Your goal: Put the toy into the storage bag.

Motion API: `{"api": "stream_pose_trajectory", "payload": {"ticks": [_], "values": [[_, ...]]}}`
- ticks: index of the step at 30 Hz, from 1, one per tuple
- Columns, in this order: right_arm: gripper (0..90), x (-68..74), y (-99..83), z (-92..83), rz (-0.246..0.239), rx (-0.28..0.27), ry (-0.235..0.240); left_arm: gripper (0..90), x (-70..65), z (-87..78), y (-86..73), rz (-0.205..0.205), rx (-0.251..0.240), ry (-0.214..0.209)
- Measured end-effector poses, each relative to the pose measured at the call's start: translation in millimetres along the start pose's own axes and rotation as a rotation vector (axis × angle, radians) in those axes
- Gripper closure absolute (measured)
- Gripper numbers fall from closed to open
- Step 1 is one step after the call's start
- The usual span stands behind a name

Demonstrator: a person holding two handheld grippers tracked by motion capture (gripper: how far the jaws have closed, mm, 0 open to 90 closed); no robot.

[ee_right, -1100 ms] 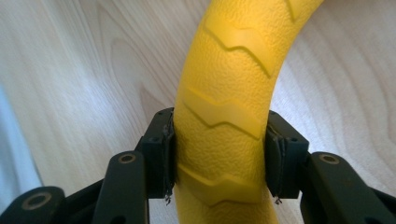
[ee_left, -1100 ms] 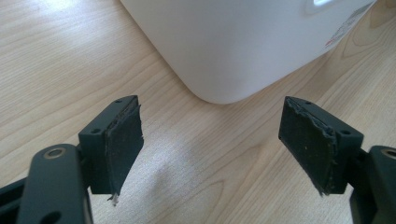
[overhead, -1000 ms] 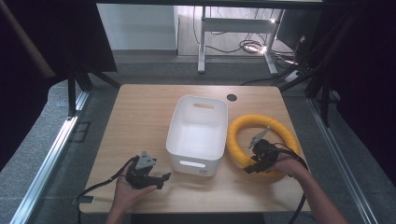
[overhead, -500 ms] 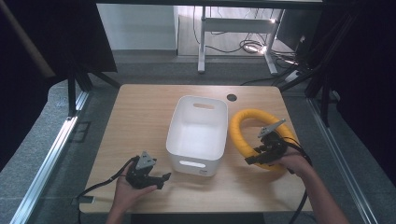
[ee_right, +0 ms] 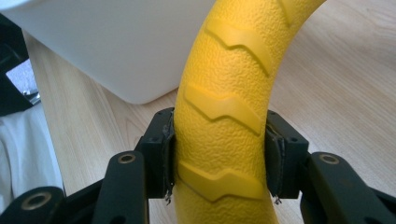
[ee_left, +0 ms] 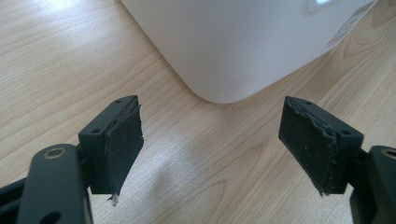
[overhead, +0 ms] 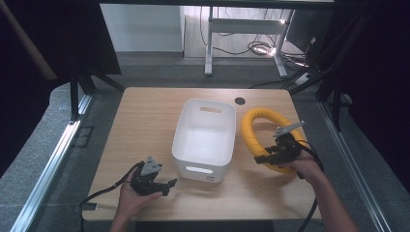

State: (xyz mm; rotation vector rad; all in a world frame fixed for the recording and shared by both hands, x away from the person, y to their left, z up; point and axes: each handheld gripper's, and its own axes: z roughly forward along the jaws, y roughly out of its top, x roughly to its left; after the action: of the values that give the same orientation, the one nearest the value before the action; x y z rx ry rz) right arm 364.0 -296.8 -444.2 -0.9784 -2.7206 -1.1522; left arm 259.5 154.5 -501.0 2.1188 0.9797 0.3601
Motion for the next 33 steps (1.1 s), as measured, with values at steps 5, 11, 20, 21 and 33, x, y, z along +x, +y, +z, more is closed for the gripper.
{"api": "stream_pose_trajectory", "payload": {"ticks": [5, 11, 20, 21, 33], "values": [[51.5, -1.5, 0.6, -3.4, 0.013, -0.029, 0.0, 21.7, 0.1, -0.1, 0.0, 0.0, 0.0, 0.002], [51.5, -2.6, 0.9, -6.2, 0.022, -0.052, -0.003, 21.7, 0.1, 0.3, -0.1, 0.001, 0.001, 0.002], [51.5, -4.0, 1.6, -8.7, 0.032, -0.077, -0.007, 21.7, 0.1, 0.4, -0.2, 0.003, 0.003, 0.002], [51.5, -4.4, 1.7, -9.5, 0.037, -0.084, -0.007, 21.7, 0.1, 0.5, -0.2, 0.003, 0.003, 0.002], [51.5, -7.9, 3.0, -14.0, 0.058, -0.124, -0.006, 21.6, 0.1, 1.3, -0.3, 0.004, 0.005, 0.003]]}}
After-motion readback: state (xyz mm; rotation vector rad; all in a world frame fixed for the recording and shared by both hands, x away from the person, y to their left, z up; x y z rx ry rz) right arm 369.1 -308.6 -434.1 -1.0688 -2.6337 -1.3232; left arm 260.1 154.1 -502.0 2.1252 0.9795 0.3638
